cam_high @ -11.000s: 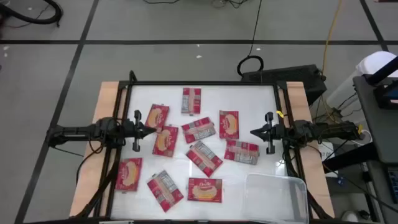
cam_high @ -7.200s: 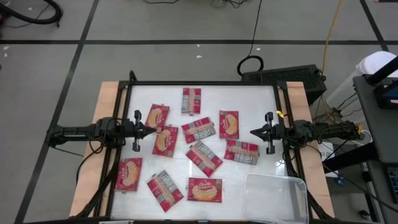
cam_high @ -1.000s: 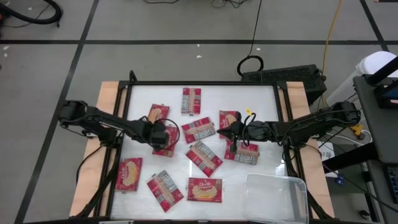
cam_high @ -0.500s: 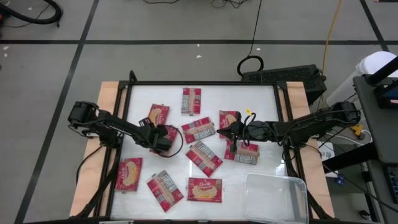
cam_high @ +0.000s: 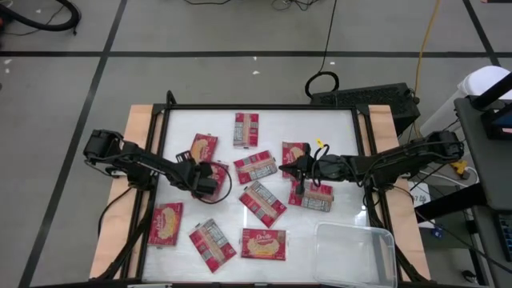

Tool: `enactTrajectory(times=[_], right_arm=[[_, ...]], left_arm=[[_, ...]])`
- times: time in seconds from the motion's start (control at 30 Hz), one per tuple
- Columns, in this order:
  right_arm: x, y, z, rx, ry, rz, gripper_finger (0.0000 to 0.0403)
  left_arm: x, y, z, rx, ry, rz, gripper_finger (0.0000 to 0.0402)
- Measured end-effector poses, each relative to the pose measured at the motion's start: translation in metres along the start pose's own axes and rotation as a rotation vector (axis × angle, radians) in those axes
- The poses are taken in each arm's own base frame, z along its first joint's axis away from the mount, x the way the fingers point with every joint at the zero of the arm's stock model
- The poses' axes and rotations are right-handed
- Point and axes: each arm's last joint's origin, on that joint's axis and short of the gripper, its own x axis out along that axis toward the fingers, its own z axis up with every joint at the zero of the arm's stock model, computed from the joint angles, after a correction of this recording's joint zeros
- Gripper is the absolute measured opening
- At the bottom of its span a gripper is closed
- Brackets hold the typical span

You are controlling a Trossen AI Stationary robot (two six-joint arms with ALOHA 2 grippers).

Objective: Sort popcorn bags into baskets
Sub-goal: Put the red popcorn pack into the transparent bin

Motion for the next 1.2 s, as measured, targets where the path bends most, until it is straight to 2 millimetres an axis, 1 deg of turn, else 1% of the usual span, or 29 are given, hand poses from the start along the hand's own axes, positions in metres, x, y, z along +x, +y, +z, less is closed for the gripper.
enactTrajectory(times=[0.13, 0.23, 0.37, 0.43, 0.53, 0.57, 0.7, 0.8, 0.87, 1.0, 1.07, 1.2], right_arm=[[0.0, 0.0, 0.0, -0.001, 0.001, 0.0, 0.0], [0.0, 0.0, 0.0, -0.003, 0.002, 0.001, 0.0], [-0.001, 0.002, 0.0, 0.005, 0.003, 0.009, 0.0], [-0.001, 0.003, -0.001, 0.018, 0.003, 0.015, 0.0], [-0.001, 0.005, 0.0, 0.045, 0.0, 0.022, 0.0], [-0.001, 0.005, 0.0, 0.061, -0.002, 0.019, 0.0], [0.001, 0.005, -0.001, 0.152, -0.017, -0.009, 0.0], [0.008, 0.009, -0.002, 0.159, -0.035, -0.022, 0.0], [0.015, 0.012, 0.0, 0.15, -0.028, -0.022, 0.0], [0.04, 0.015, 0.017, 0.116, -0.008, -0.046, 0.0], [0.055, 0.017, 0.025, 0.041, 0.024, -0.057, 0.0], [0.09, 0.019, 0.037, -0.112, 0.136, -0.084, 0.0]], left_arm=[[0.006, 0.002, 0.001, 0.011, -0.034, 0.02, 0.0227], [0.01, 0.003, 0.005, 0.012, -0.05, 0.008, 0.0202], [0.015, 0.005, 0.011, 0.002, -0.086, -0.012, 0.014], [0.016, 0.005, 0.014, -0.006, -0.101, -0.017, 0.01], [0.017, 0.005, 0.017, 0.001, -0.125, -0.021, 0.0029], [0.017, 0.005, 0.018, 0.007, -0.141, -0.019, 0.0015], [0.017, 0.006, 0.023, 0.026, -0.191, 0.022, 0.0009], [0.014, 0.008, 0.023, 0.026, -0.208, 0.036, 0.0004], [0.01, 0.01, 0.024, 0.01, -0.234, 0.039, 0.0004], [-0.005, 0.016, 0.023, -0.013, -0.31, 0.027, 0.0003], [-0.015, 0.018, 0.022, -0.027, -0.361, 0.008, 0.0002], [-0.038, 0.019, 0.014, -0.025, -0.465, -0.047, 0.0002]])
